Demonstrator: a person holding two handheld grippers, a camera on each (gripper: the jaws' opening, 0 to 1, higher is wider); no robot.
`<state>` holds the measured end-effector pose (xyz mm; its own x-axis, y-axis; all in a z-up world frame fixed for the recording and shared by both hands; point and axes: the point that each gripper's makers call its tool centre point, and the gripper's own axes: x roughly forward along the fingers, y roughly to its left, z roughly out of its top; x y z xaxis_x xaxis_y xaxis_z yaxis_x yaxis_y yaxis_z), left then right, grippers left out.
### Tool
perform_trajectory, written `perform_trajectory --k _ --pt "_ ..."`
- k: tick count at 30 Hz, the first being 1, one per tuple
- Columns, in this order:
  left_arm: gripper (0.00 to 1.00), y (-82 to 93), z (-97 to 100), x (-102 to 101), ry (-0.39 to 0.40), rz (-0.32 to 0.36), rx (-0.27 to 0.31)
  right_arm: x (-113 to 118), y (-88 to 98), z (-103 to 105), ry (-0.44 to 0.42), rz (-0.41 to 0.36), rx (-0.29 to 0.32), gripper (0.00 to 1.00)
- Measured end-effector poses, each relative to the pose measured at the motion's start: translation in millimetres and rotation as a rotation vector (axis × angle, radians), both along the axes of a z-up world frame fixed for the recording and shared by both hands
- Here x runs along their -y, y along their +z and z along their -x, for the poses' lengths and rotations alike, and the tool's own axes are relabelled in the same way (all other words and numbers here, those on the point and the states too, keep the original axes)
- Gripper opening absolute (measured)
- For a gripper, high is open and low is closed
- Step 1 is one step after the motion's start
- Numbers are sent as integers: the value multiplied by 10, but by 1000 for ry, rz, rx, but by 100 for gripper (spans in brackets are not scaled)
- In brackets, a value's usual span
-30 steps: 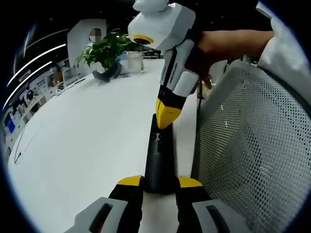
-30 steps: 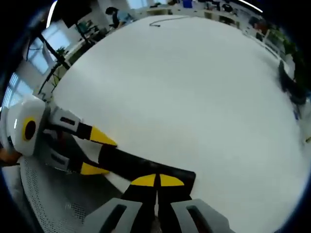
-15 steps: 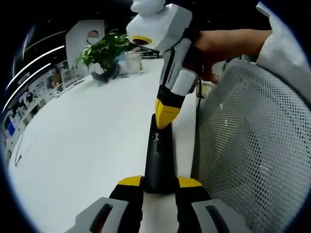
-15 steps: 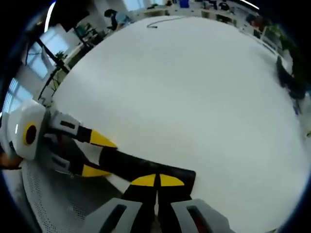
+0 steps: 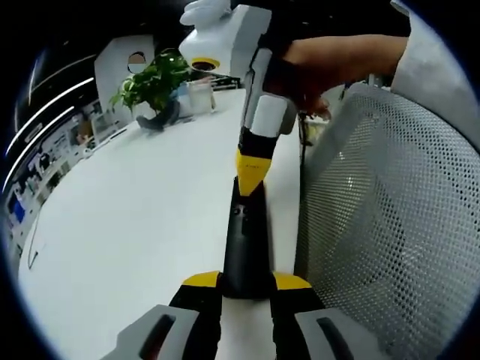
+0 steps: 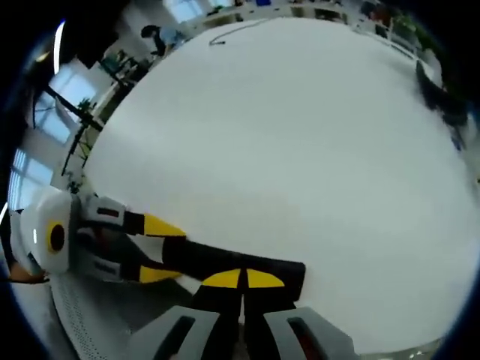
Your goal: Press the specified remote control buttons in sequence, fully releasing each button before pressing the next.
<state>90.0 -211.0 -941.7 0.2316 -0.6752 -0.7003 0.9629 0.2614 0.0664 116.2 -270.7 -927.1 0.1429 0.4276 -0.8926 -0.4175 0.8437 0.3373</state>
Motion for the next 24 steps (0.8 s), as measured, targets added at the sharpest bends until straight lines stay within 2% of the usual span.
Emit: perform_trajectory --k 2,6,17,20,24 --pt "23 -2 -3 3 -4 -4 5 -40 21 2 -6 -20 -5 0" --pt "23 -7 15 4 6 1 -27 -84 -5 3 3 -20 -13 0" --pt "23 -13 18 4 -1 -3 -22 -168 -58 -19 38 -17 -26 0" --pt "23 -16 14 6 -3 -5 -19 -169 -122 6 70 11 -38 0" --pt "23 -20 9 6 4 0 -32 -187 -112 -7 99 20 -28 0"
